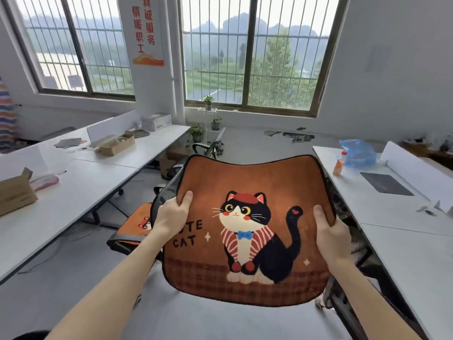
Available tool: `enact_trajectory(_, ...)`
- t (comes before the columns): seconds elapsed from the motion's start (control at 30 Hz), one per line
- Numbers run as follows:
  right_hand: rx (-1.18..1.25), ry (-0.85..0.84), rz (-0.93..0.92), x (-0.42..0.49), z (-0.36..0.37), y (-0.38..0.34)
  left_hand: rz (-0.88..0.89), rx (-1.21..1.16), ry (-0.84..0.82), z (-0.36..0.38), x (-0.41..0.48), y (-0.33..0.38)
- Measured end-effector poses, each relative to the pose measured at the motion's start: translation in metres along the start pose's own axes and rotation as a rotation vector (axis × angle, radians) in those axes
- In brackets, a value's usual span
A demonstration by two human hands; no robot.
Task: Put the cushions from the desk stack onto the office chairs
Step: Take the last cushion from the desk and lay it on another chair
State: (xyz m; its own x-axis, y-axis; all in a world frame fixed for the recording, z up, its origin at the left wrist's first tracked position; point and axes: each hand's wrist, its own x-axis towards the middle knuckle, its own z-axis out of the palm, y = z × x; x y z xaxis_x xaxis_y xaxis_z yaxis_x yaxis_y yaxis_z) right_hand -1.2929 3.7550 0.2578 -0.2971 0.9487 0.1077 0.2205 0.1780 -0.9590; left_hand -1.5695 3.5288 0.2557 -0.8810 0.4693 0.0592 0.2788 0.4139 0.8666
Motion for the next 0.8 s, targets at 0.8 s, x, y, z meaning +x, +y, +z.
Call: enact_trajectory(0.8, -0.039, 0.081, 0.023, 0.534, 0.291, 0.016, 0.057, 0.09, -0.094, 0.195, 0.599, 0.04)
